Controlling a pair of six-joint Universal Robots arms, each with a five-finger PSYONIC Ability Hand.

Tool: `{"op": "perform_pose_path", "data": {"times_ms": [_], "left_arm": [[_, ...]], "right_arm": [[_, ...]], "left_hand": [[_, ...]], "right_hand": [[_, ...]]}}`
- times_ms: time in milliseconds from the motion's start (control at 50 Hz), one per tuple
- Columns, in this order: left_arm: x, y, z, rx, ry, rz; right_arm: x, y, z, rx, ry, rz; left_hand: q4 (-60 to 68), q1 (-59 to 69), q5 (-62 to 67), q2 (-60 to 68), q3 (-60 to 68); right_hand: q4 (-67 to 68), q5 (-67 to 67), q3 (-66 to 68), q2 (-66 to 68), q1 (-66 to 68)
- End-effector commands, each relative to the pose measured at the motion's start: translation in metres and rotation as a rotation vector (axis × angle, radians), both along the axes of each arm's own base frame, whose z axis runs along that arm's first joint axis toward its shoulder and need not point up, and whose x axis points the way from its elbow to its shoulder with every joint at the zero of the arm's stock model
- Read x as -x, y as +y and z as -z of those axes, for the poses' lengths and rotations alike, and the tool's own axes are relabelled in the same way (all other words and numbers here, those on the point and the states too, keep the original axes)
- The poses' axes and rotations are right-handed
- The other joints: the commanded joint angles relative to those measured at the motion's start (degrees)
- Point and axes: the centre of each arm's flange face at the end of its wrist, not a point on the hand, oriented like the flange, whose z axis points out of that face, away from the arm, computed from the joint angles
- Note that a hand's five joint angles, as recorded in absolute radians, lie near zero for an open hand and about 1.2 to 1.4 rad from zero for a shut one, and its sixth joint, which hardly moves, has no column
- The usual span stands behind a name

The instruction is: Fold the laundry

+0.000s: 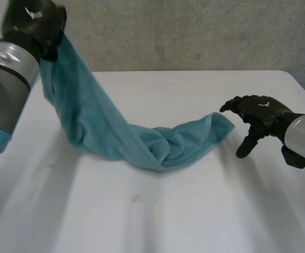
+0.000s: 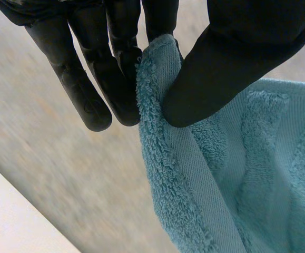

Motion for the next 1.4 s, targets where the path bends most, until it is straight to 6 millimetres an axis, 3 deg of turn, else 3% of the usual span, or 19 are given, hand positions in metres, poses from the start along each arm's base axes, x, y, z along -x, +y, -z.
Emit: {"op": "perform_pose_path", "data": {"times_ms": [20,220,380,400,420,440,460,540,640,740,760,800,860,900,980,1080,1180,1280,1400], "left_arm": [[0.003,0.050,-0.051,0.123,0.092,0.077],[-0.010,0.079,-0.087,0.211,0.185,0.100],[-0.016,0.087,-0.097,0.231,0.234,0.109],[-0.018,0.088,-0.099,0.234,0.242,0.108],[-0.019,0.087,-0.099,0.232,0.247,0.104],[-0.019,0.087,-0.099,0.232,0.247,0.104],[-0.019,0.086,-0.098,0.228,0.252,0.102],[-0.022,0.082,-0.094,0.215,0.254,0.089],[-0.031,0.072,-0.088,0.193,0.268,0.055],[-0.051,0.052,-0.080,0.158,0.318,-0.002],[-0.051,0.052,-0.079,0.158,0.318,-0.002],[-0.059,0.043,-0.076,0.143,0.342,-0.027],[-0.062,0.039,-0.073,0.133,0.351,-0.034],[-0.064,0.035,-0.066,0.109,0.360,-0.041],[-0.063,0.023,-0.049,0.067,0.356,-0.049],[-0.061,-0.008,-0.004,-0.047,0.334,-0.085],[-0.055,-0.038,0.073,-0.256,0.285,-0.123],[-0.053,-0.052,0.111,-0.344,0.261,-0.141],[-0.056,-0.056,0.124,-0.370,0.258,-0.154]], "right_arm": [[-0.026,0.008,0.008,-0.170,-0.177,-0.027],[-0.072,0.018,0.049,-0.348,-0.245,-0.134],[-0.090,-0.003,0.089,-0.308,-0.250,-0.143],[-0.094,-0.004,0.095,-0.299,-0.249,-0.145],[-0.098,-0.005,0.099,-0.284,-0.250,-0.148],[-0.098,-0.005,0.099,-0.284,-0.250,-0.148],[-0.098,-0.009,0.100,-0.253,-0.251,-0.133],[-0.094,-0.025,0.098,-0.151,-0.258,-0.052],[-0.083,-0.036,0.053,0.032,-0.306,0.013],[-0.022,-0.053,-0.044,0.291,-0.341,0.086],[-0.022,-0.053,-0.045,0.292,-0.341,0.086],[-0.006,-0.035,-0.095,0.404,-0.338,0.043],[-0.002,-0.023,-0.117,0.453,-0.337,0.020],[0.006,-0.005,-0.152,0.531,-0.336,-0.006],[0.009,0.002,-0.166,0.542,-0.332,-0.020],[0.004,-0.017,-0.138,0.432,-0.286,-0.027],[-0.023,-0.042,-0.051,0.204,-0.067,-0.097],[-0.027,-0.058,0.001,0.094,0.048,-0.074],[-0.020,-0.065,0.030,0.026,0.092,0.004]], "left_hand": [[10.3,12.5,11.7,10.3,10.5],[10.3,12.5,11.7,10.3,10.5],[10.3,12.5,11.7,10.3,10.5],[10.3,12.5,11.7,10.3,10.5],[10.3,12.5,11.7,10.3,10.5],[10.3,12.5,11.7,10.3,10.5],[10.3,12.5,11.7,10.3,10.5],[10.3,12.5,11.7,10.3,10.5],[10.3,12.5,11.7,10.3,10.5],[10.3,12.5,11.7,10.3,10.5],[10.3,12.5,11.7,10.3,10.5],[10.3,12.5,11.7,10.3,10.5],[10.3,12.5,11.7,10.3,10.5],[10.3,12.5,11.7,10.3,10.5],[10.3,12.5,11.7,10.3,10.5],[10.3,12.5,11.7,10.3,10.5],[10.3,12.5,11.7,10.3,10.5],[10.3,12.5,11.7,10.3,10.5],[10.3,12.5,11.7,10.3,10.5]], "right_hand": [[-2.9,-3.8,-2.1,-2.4,-1.4],[-2.9,-3.8,-2.1,-2.4,-1.4],[-2.9,-3.8,-2.1,-2.4,-1.4],[1.1,0.2,1.9,1.6,2.6],[22.2,21.3,23.0,22.7,23.7],[22.4,21.5,23.2,22.9,23.9],[52.2,51.3,53.0,52.7,53.7],[67.1,66.2,67.9,67.6,68.6],[67.1,66.2,67.9,67.6,68.6],[67.1,66.2,67.9,67.6,68.6],[67.1,66.2,67.9,67.6,68.6],[67.1,66.2,67.9,67.6,68.6],[67.1,66.2,67.9,67.6,68.6],[67.1,66.2,67.9,67.6,68.6],[67.1,66.2,67.9,67.6,68.6],[67.1,66.2,67.9,67.6,68.6],[67.1,66.2,67.9,67.6,68.6],[67.1,66.2,67.9,67.6,68.6],[65.5,64.6,66.3,66.0,67.0]]}}
